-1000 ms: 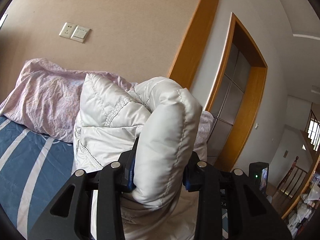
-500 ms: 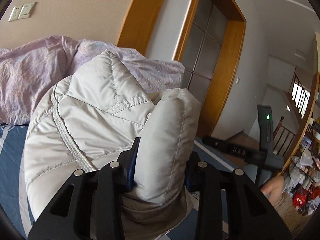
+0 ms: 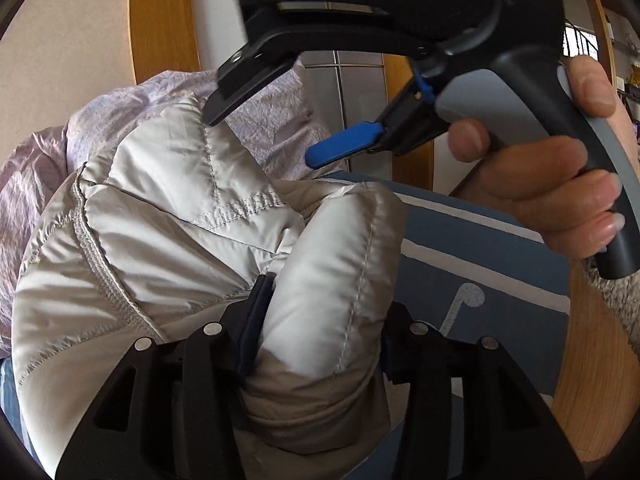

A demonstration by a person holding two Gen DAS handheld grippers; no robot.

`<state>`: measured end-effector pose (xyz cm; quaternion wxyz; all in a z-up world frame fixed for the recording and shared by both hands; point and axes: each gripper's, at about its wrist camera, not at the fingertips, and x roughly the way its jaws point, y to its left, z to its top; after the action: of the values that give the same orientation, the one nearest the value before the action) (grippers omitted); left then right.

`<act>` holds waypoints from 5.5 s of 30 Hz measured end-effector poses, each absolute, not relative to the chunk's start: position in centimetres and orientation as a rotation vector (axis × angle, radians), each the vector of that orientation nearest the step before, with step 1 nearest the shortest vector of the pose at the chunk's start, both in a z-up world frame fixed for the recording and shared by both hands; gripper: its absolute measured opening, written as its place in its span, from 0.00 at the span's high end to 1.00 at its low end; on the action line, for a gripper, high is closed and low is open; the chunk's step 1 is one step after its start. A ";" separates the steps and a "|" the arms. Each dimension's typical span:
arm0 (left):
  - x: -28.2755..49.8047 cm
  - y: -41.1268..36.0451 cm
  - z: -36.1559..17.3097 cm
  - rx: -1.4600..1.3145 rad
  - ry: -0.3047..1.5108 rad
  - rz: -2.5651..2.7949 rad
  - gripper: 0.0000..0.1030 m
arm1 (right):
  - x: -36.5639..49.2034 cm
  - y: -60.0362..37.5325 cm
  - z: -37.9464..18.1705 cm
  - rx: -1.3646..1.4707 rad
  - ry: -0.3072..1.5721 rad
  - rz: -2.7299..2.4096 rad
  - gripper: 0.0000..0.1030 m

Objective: Fold large clothes

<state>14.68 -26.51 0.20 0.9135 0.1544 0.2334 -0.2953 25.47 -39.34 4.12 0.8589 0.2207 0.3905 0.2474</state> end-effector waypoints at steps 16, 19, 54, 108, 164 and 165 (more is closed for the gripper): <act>14.8 -25.4 1.2 0.274 0.526 -0.636 0.52 | 28.7 -38.0 0.8 0.527 0.908 0.546 0.81; 14.4 -24.8 2.0 0.260 0.534 -0.644 0.52 | 28.6 -38.1 0.7 0.519 0.901 0.528 0.81; 27.5 -14.1 -0.4 0.221 0.626 -0.124 0.33 | 29.0 -37.1 -4.9 0.254 0.840 0.287 0.70; 29.5 -14.9 -2.2 0.222 0.669 -0.051 0.25 | 32.2 -32.0 -6.1 0.098 0.746 0.122 0.56; 26.5 -0.7 -3.9 -0.578 0.988 -0.543 0.01 | 29.1 -42.0 -7.9 0.676 1.243 0.501 0.02; 26.6 -0.8 -4.1 -0.591 0.993 -0.553 0.01 | 29.4 -41.5 -8.1 0.671 1.255 0.525 0.02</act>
<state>26.61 -0.77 -4.09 0.8018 -0.2758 0.4633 -0.2578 29.44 -41.52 -8.11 0.7259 0.3042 0.5692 0.2380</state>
